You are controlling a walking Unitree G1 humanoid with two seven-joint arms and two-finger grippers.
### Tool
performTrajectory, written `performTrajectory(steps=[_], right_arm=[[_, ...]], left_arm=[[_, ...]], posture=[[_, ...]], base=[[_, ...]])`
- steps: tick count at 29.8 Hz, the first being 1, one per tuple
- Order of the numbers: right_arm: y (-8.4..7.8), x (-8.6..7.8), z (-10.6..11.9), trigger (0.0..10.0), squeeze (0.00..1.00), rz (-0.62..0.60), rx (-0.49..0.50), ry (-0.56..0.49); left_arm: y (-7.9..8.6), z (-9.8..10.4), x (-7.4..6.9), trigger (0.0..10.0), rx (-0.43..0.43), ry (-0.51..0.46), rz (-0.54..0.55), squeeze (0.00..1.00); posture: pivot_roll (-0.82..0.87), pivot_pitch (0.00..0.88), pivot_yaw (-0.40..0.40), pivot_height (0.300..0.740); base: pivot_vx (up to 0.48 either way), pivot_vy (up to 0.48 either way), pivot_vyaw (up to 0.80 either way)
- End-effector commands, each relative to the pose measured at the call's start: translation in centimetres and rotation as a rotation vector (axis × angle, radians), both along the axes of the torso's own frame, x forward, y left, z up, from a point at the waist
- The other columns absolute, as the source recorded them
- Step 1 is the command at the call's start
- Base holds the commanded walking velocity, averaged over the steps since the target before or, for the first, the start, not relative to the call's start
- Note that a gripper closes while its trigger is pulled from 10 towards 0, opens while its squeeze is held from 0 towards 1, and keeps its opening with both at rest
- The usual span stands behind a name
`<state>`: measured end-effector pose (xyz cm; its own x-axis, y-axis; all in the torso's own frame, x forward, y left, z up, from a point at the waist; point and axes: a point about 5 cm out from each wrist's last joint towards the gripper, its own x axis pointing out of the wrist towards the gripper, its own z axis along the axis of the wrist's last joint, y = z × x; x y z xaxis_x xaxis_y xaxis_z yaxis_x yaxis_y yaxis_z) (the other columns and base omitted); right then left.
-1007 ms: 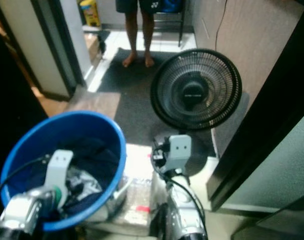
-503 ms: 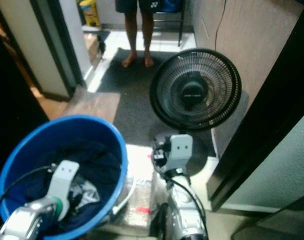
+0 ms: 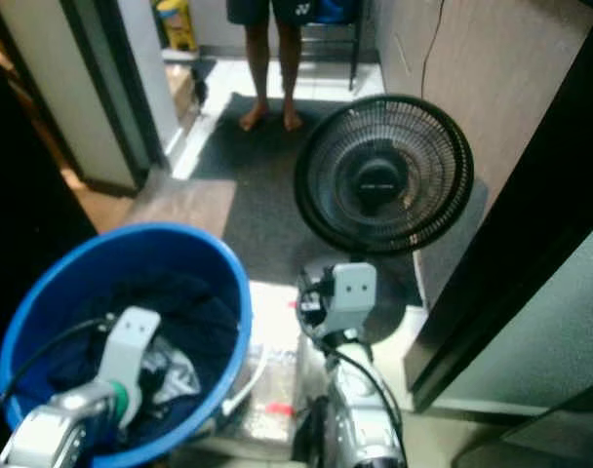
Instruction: Clothes washing
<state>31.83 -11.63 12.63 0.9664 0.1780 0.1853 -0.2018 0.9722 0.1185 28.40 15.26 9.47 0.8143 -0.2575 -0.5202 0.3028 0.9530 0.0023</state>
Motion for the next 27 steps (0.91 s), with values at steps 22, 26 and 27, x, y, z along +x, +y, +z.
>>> performTrajectory(steps=[22,26,27], right_arm=[[0.4,0.3,3.1,10.0,0.0,0.039,0.03,-0.115],[0.6,-0.1,4.6,10.0,0.0,0.034,0.036,-0.178],[0.6,-0.1,4.7,10.0,0.0,0.03,0.037,-0.18]], left_arm=[[-3.6,15.0,1.7,10.0,-0.134,-0.833,-0.063,0.0],[-3.2,13.7,1.7,10.0,-0.146,-0.766,-0.063,0.0],[-3.1,13.6,1.7,10.0,-0.156,-0.759,-0.064,0.0]], posture=[[-0.05,0.072,0.031,0.43],[-0.11,0.068,0.062,0.43],[-0.11,0.068,0.062,0.43]], base=[[0.0,0.0,0.0],[0.0,0.0,0.0],[0.0,0.0,0.0]])
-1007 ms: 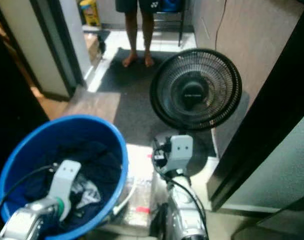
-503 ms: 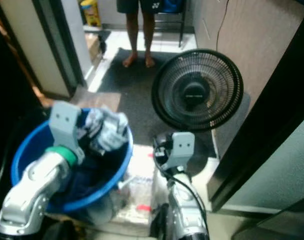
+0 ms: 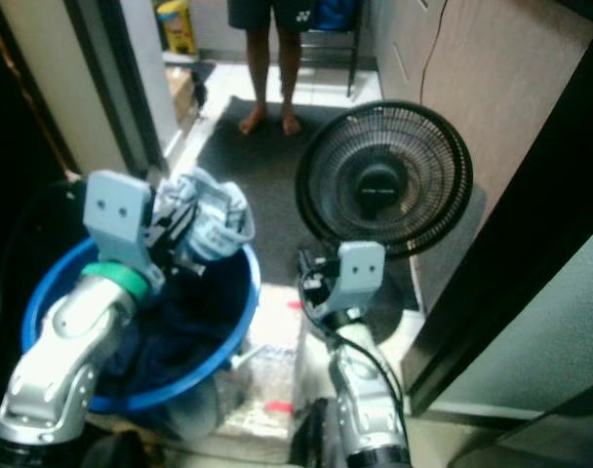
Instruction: Clothes washing
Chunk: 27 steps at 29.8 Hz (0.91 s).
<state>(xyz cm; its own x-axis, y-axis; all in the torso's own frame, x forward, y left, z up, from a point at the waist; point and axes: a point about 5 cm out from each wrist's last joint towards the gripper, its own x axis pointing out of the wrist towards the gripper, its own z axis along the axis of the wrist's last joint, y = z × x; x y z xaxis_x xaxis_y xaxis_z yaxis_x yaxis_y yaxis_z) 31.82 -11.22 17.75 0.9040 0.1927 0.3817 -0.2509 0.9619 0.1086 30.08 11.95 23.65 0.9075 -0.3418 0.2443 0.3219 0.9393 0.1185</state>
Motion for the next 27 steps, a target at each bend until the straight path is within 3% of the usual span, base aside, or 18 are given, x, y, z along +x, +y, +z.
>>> performTrajectory(steps=[1,9,16,27], right_arm=[[0.1,-0.2,-0.4,10.0,0.0,-0.002,0.007,0.017],[-0.3,-0.3,-0.5,10.0,0.0,-0.025,0.031,0.019],[-0.8,0.3,0.0,10.0,0.0,-0.054,0.03,0.025],[0.3,0.2,-0.6,10.0,0.0,-0.022,0.037,0.05]], left_arm=[[0.3,-0.7,0.0,10.0,-0.013,0.032,0.0,0.0],[0.6,-0.8,0.6,10.0,-0.02,0.037,0.013,0.0],[0.7,-0.3,0.7,10.0,-0.019,0.022,0.027,0.0],[1.3,-0.5,0.4,10.0,-0.011,0.021,0.062,0.0]], posture=[[-0.1,0.065,0.074,0.43],[-0.09,0.062,0.078,0.43],[-0.05,0.056,0.074,0.464],[0.0,0.059,0.054,0.522]], base=[[0.0,0.0,0.0],[0.0,0.0,0.0],[0.0,0.0,0.0],[0.0,0.0,0.0]])
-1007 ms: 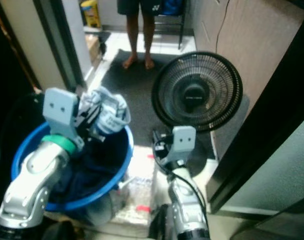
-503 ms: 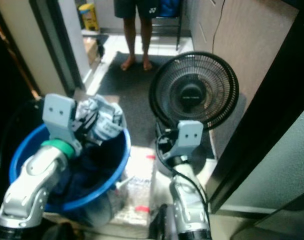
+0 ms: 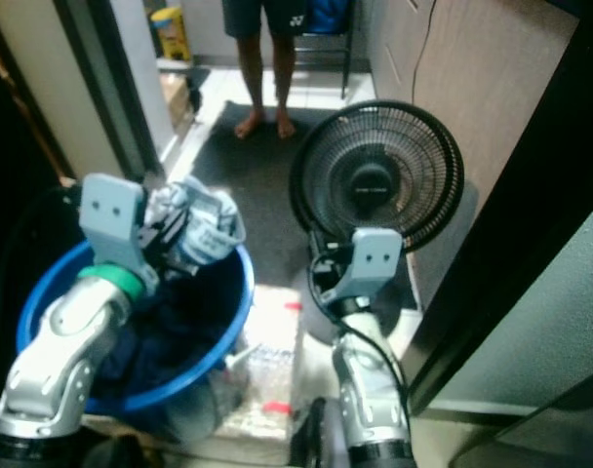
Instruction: Clothes washing
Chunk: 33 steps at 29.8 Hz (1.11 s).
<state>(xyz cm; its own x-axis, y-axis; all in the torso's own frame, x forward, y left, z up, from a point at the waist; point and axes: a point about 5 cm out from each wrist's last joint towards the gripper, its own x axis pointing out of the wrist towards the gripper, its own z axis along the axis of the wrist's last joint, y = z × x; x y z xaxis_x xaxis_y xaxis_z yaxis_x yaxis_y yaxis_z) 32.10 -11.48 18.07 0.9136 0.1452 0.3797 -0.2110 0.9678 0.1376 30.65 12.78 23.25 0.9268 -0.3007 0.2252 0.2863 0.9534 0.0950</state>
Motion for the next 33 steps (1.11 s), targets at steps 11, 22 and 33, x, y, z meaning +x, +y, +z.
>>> performTrajectory(steps=[11,22,33], right_arm=[[0.9,0.2,-0.7,10.0,0.0,0.044,0.007,0.04],[0.4,-0.1,-0.5,10.0,0.0,0.032,-0.016,0.027],[0.2,-0.6,-0.9,10.0,0.0,0.018,-0.01,0.035]], left_arm=[[0.2,-0.7,-0.1,10.0,0.012,0.009,0.039,0.0],[-0.5,-1.3,0.0,10.0,-0.002,0.03,0.008,0.0],[-0.8,-1.0,0.4,10.0,0.005,0.018,-0.008,0.0]], posture=[[0.0,0.05,0.037,0.565],[-0.1,0.069,0.063,0.609],[-0.11,0.071,0.076,0.653]], base=[[0.0,0.0,0.0],[0.0,0.0,0.0],[0.0,0.0,0.0]])
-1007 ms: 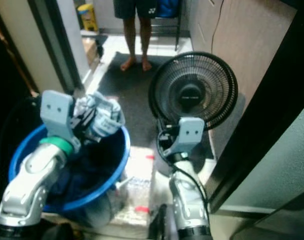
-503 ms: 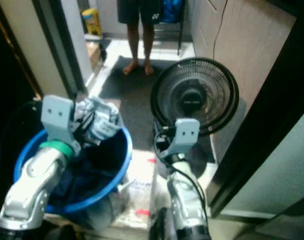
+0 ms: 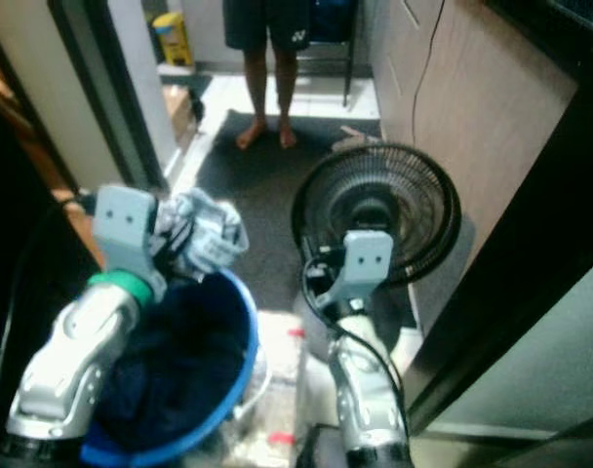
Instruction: Clothes washing
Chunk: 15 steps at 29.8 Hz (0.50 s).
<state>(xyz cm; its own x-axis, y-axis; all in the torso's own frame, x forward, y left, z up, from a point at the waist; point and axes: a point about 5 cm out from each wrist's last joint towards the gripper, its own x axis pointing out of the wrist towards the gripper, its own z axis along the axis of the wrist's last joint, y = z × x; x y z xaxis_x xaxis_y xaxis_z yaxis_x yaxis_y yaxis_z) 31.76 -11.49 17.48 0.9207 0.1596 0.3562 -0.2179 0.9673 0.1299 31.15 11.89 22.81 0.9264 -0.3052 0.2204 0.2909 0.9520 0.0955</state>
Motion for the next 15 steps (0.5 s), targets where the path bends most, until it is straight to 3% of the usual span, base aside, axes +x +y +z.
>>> performTrajectory(steps=[1,15], right_arm=[[0.23,-0.3,-0.29,10.0,0.0,0.007,0.003,0.011],[0.35,-0.12,-0.26,10.0,0.0,0.013,0.002,0.016]], left_arm=[[0.1,-0.54,-0.05,10.0,0.003,0.014,-0.003,0.0],[0.52,-0.6,-0.1,10.0,0.008,0.012,0.009,0.0]], posture=[[-0.11,0.071,0.076,0.653],[-0.09,0.062,0.073,0.701]], base=[[0.0,0.0,0.0],[0.0,0.0,0.0]])
